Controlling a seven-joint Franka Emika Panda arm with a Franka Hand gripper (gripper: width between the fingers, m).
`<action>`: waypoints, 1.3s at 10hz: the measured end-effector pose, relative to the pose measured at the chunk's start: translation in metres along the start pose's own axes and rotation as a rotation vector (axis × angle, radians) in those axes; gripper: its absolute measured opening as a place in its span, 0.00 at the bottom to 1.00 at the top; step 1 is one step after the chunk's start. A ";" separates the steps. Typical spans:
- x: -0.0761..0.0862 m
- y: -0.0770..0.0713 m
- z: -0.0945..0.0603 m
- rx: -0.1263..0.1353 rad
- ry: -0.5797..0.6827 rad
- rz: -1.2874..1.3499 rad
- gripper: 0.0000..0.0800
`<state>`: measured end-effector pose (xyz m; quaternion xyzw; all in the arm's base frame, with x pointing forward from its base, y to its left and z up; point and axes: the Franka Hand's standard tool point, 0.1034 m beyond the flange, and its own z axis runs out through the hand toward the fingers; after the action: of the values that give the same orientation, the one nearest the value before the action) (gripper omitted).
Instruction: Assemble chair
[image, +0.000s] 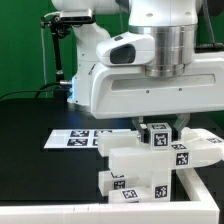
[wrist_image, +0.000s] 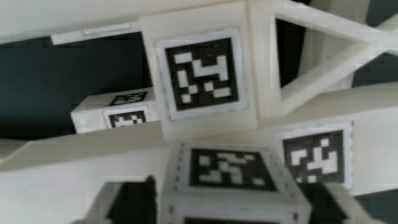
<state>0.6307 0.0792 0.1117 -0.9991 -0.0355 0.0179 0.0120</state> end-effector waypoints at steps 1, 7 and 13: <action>0.000 0.000 0.000 0.000 0.000 0.000 0.57; 0.010 0.002 -0.013 -0.007 0.058 0.045 0.81; 0.010 0.004 -0.012 -0.008 0.056 0.048 0.66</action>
Offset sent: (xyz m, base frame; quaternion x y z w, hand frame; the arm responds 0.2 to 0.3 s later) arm 0.0000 0.0000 0.0000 0.0000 0.0000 0.0000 1.0000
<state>0.6411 0.0759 0.1231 -0.9998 -0.0112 -0.0101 0.0086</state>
